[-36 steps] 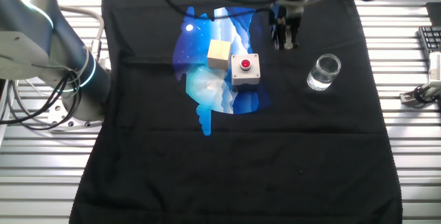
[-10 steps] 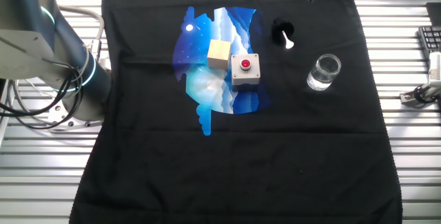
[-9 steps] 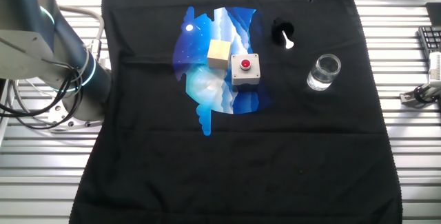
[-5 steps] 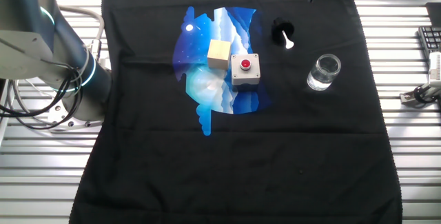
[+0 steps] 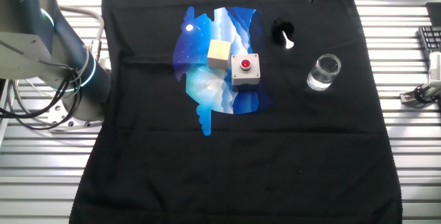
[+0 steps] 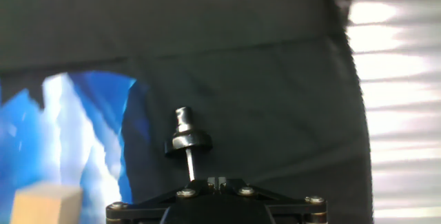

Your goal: Screw the lid onto the jar

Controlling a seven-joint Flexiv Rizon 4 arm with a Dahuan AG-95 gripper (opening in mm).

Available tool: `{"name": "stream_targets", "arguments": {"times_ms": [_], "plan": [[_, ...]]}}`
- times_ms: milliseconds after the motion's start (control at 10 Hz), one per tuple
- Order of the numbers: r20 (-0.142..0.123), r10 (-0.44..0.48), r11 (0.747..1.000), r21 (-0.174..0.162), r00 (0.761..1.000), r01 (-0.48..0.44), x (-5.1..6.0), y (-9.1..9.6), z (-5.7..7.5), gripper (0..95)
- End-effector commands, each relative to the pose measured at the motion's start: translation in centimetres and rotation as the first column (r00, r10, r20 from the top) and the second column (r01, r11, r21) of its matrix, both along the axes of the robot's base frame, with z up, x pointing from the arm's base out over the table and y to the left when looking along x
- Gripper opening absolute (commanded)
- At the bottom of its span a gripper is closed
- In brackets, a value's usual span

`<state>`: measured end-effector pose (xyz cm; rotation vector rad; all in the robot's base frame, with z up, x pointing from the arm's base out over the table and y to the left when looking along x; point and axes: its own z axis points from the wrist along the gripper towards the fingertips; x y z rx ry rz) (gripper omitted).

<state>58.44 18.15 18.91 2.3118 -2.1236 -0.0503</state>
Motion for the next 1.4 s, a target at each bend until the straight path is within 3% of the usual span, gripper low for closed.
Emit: {"name": "stream_targets", "arguments": {"times_ms": [100,800,900,1400], "plan": [[-0.009,0.117,0.993,0.0,0.993,-0.117,0.0,0.0,0.0,0.0],[-0.046,0.112,0.994,0.004,0.993,-0.112,-0.1,1.5,0.1,0.0],[-0.042,0.094,0.995,-0.011,0.995,-0.095,-0.3,2.0,0.3,0.0],[-0.027,0.017,1.0,-0.023,1.0,-0.017,-0.9,3.8,-0.1,0.0]]}}
